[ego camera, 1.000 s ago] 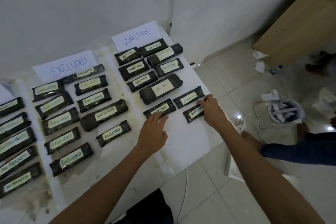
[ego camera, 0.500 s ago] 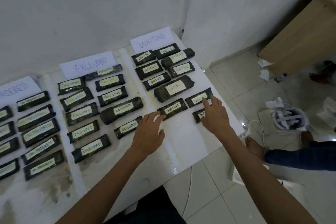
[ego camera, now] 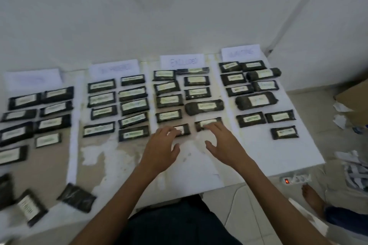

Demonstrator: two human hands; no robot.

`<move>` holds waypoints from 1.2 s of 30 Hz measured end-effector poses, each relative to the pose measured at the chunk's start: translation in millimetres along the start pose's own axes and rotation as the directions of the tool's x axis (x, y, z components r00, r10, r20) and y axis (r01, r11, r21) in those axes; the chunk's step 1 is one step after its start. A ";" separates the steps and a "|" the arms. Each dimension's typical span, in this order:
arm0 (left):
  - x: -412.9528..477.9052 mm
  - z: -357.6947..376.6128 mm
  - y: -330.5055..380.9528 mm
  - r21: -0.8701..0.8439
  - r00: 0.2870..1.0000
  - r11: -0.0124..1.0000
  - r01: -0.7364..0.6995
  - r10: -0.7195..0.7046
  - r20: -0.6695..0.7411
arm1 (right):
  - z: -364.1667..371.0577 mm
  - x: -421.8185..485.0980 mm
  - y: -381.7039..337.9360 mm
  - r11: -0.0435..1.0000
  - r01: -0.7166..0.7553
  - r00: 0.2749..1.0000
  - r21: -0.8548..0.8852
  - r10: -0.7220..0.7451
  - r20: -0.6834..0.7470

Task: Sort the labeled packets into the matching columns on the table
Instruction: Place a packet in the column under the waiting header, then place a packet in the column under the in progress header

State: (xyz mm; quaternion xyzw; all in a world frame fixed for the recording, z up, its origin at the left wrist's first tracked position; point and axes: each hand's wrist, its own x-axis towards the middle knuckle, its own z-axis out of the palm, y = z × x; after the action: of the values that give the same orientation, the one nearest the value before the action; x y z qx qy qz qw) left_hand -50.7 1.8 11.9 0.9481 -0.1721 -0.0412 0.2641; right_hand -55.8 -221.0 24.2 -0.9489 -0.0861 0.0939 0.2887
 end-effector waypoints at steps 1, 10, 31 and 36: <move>-13.0 -8.4 -12.1 -0.005 1.000 1.000 0.023 -0.023 -0.019 | 11.5 1.3 -17.9 0.999 0.032 0.999 0.011 -0.033 0.024; -127.7 -49.6 -117.1 -0.054 0.956 0.963 0.266 -0.270 -0.114 | 118.4 18.3 -155.0 0.971 0.229 0.944 0.066 -0.238 0.228; -267.2 -46.5 -254.9 -0.280 0.689 0.694 0.664 -0.712 -0.131 | 338.3 32.9 -304.1 0.826 0.466 0.827 -0.315 -0.281 0.487; -254.8 -56.4 -249.6 -0.381 0.710 0.689 0.617 -0.696 -0.108 | 314.2 64.8 -296.0 0.985 0.134 0.897 -0.111 -0.073 0.436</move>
State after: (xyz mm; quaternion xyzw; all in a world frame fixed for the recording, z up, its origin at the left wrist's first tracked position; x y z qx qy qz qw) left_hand -204.0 317.9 -71.5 0.8881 0.2240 -0.0438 0.3991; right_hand -97.0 202.4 -73.5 -0.9166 -0.2044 0.2790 0.2007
